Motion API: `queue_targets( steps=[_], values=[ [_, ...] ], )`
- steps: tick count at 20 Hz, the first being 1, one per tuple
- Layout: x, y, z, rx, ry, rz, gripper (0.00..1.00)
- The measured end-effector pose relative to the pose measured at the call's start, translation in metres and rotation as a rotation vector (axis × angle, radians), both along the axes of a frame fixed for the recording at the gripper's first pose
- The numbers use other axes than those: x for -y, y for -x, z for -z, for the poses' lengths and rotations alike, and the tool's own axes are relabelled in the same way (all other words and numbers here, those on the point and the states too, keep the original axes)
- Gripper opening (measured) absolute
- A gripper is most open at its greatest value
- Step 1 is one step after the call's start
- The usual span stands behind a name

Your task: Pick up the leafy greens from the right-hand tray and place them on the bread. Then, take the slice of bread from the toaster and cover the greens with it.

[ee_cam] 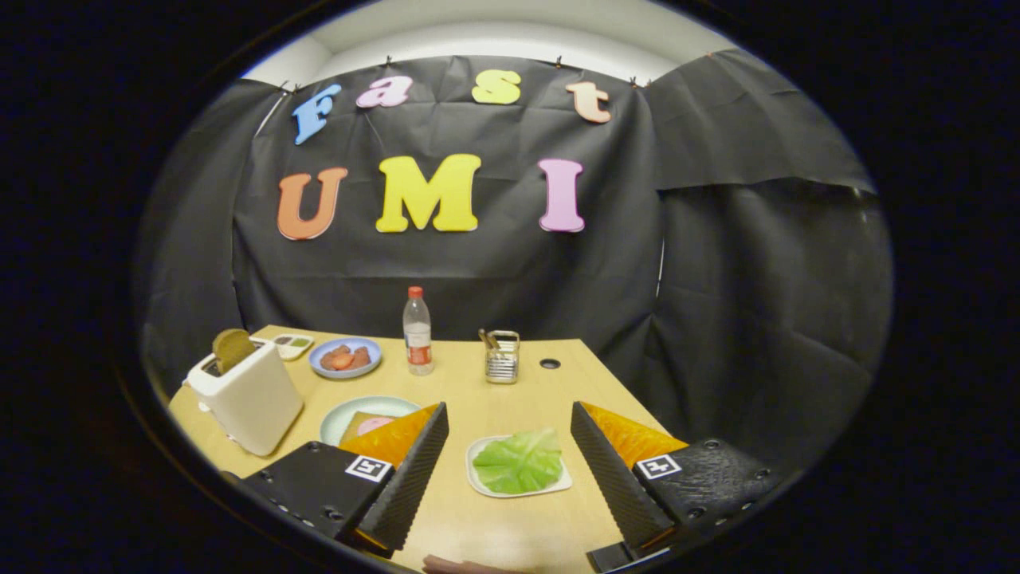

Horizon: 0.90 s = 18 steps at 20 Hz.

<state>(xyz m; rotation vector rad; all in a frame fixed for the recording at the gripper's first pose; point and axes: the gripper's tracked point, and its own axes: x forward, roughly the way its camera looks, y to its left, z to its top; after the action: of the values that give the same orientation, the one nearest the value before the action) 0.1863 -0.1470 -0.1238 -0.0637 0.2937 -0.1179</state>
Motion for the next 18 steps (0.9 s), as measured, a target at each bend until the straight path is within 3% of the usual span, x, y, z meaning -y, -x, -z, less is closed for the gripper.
queue_targets(
  steps=[7,13,15,18],
  values=[
    [0.064,-0.092,0.102,-0.243,-0.027,0.050,0.95],
    [0.084,-0.126,0.160,-0.376,-0.069,0.064,0.91],
    [0.084,-0.131,0.168,-0.402,-0.071,0.065,0.84],
    [0.081,-0.134,0.178,-0.449,-0.083,0.068,0.47]
  ],
)
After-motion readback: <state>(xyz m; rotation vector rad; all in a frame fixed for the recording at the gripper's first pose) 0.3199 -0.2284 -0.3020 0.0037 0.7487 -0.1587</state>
